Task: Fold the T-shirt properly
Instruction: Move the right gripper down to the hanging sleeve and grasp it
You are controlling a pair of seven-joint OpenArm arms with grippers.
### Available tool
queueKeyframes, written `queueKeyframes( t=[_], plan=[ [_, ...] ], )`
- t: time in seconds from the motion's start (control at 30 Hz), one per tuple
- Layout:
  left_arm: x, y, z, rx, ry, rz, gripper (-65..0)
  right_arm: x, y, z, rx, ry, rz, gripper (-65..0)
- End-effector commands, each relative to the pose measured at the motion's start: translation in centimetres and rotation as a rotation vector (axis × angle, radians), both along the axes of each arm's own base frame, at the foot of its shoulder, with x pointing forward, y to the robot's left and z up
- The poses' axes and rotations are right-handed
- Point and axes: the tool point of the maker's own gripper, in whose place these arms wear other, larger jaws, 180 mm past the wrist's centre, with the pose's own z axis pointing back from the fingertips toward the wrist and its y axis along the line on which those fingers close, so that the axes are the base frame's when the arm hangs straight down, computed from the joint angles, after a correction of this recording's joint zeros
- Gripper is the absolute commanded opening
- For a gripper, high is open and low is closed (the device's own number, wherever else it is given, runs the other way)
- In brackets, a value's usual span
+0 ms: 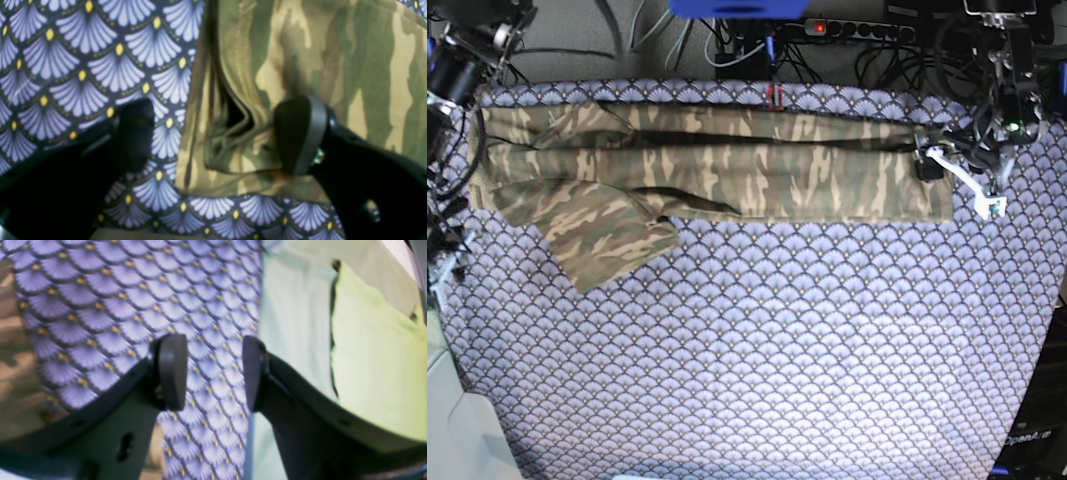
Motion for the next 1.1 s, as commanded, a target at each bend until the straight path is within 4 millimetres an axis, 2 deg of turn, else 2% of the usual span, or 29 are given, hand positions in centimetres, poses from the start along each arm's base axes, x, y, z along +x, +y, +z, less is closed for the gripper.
queueKeyframes(
  t=[0.0,0.13,0.33,0.6,0.7,0.77,0.97,1.07],
  plan=[
    [0.8,0.3,1.0,0.007,-0.035,-0.008,-9.2,1.3,0.1,2.1,-0.015,-0.059,0.014,-36.9],
    [0.7,0.3,0.9,0.007,-0.030,-0.007,-9.2,2.5,2.5,0.0,0.038,-0.019,0.050,-36.9],
    [0.4,0.3,0.6,0.005,-0.022,-0.005,-9.2,4.0,3.7,-4.2,0.162,0.078,0.041,-36.9],
    [0.5,-0.1,0.5,-0.009,-0.026,0.002,-9.2,6.0,5.7,-3.9,0.209,0.060,0.063,-36.9],
    [0.7,-0.5,0.6,-0.016,-0.034,0.006,-9.2,5.9,6.7,-4.7,0.209,0.116,0.067,-36.9],
    [0.8,-0.8,0.7,-0.019,-0.037,0.002,-9.2,6.2,7.1,-4.5,0.201,0.124,0.078,-36.8],
    [0.9,-1.0,0.7,-0.027,-0.039,0.000,-9.2,6.5,8.3,-4.8,0.223,0.126,0.090,-25.7],
    [0.9,-0.8,0.7,-0.024,-0.041,0.004,-9.2,6.3,8.4,-5.1,0.228,0.131,0.090,-23.0]
  ],
)
